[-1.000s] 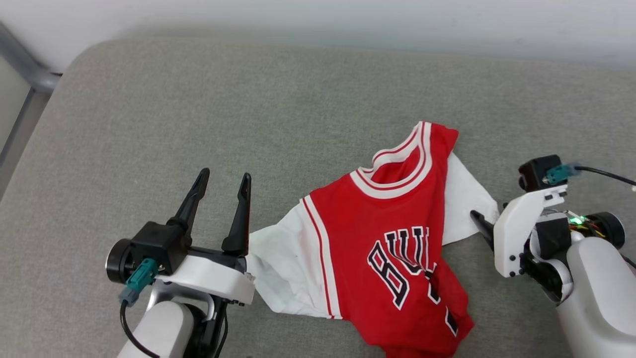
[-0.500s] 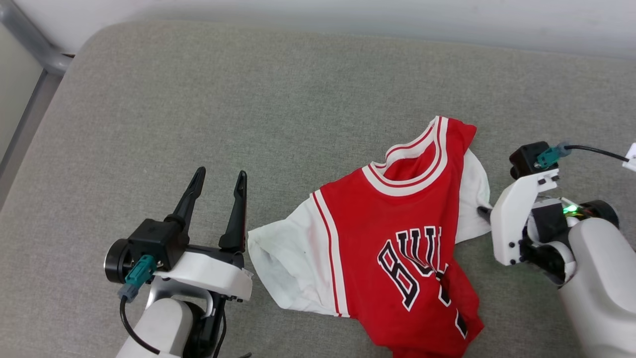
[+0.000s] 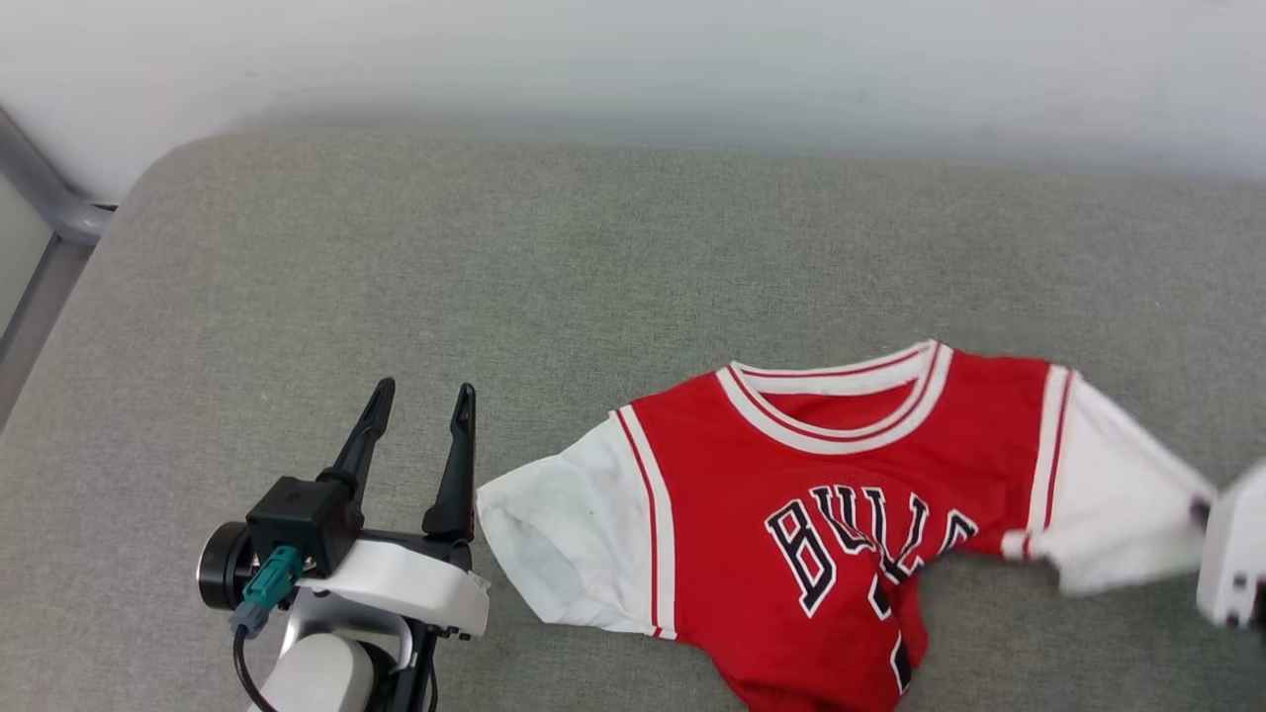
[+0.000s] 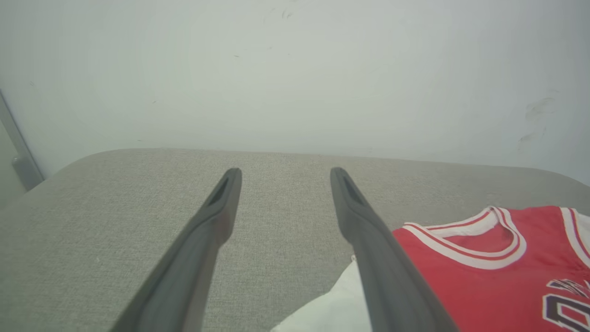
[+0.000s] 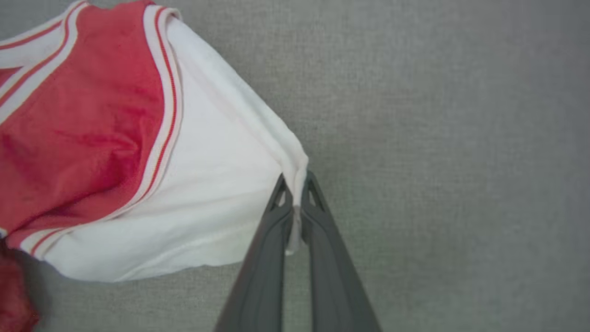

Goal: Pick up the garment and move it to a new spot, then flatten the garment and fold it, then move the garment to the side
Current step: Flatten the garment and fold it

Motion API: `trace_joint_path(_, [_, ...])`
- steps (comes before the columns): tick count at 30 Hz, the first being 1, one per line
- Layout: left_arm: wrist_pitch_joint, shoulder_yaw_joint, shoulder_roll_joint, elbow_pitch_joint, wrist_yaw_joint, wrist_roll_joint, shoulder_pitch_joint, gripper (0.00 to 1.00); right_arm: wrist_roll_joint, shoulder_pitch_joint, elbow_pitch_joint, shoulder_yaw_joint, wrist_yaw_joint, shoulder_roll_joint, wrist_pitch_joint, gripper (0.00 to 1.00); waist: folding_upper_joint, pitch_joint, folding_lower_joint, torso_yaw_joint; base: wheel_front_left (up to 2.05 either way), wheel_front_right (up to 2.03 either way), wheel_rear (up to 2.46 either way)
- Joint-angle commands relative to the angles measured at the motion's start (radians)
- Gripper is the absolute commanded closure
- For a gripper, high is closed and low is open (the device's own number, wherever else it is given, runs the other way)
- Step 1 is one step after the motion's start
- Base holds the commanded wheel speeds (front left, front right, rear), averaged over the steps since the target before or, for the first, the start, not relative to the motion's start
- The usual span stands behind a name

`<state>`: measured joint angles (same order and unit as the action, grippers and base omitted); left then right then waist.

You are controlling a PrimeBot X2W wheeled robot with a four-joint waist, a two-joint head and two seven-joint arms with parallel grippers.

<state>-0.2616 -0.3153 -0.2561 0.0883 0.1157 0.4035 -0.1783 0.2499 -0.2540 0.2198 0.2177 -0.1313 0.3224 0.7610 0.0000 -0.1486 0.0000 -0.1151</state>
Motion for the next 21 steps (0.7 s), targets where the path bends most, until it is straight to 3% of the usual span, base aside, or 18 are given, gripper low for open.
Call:
trace_joint_path(1, [-0.001,0.001,-0.006,-0.001,0.007,0.002,0.01,0.0,-0.005,0.041,0.0,0.021,0.001,-0.028,0.001,1.0,0.0,0.005,0.0,-0.001,0.0,0.0,0.0])
trace_joint_path(5, [0.008,0.006,-0.012,-0.001,0.013,0.006,0.021,0.0,-0.019,0.137,0.012,0.087,0.001,-0.1,-0.044,1.0,0.0,0.01,0.0,0.001,0.0,0.0,0.0])
trace_joint_path(7, [0.011,0.008,-0.018,-0.001,0.017,0.008,0.029,0.0,-0.024,0.161,0.012,0.108,0.001,-0.133,-0.092,0.53,0.0,0.013,0.0,0.005,0.0,0.0,0.0])
trace_joint_path(8, [0.015,0.009,-0.021,0.0,0.017,0.009,0.03,0.0,-0.029,0.173,0.007,0.117,0.001,-0.148,-0.123,0.21,0.0,0.016,0.0,0.005,0.0,0.0,0.0])
trace_joint_path(9, [0.017,0.011,-0.024,-0.001,0.019,0.01,0.033,0.0,-0.033,0.182,0.003,0.123,0.001,-0.159,-0.159,0.0,0.0,0.02,0.0,0.007,0.0,0.0,0.0])
trace_joint_path(10, [0.019,0.012,-0.027,-0.002,0.021,0.012,0.037,0.0,-0.033,0.19,-0.001,0.127,0.001,-0.171,-0.194,0.0,0.0,0.023,0.0,0.008,0.0,0.0,0.0])
trace_joint_path(11, [0.023,0.015,-0.033,-0.003,0.027,0.015,0.052,0.0,-0.043,0.21,-0.021,0.128,0.001,-0.191,-0.313,0.0,0.0,0.037,0.0,0.014,0.0,0.0,0.0])
trace_joint_path(21, [0.043,0.022,-0.052,-0.002,0.051,0.026,0.101,0.0,-0.107,0.271,-0.138,0.061,0.001,-0.251,-0.693,0.0,0.0,0.1,0.0,0.037,0.0,0.0,0.0])
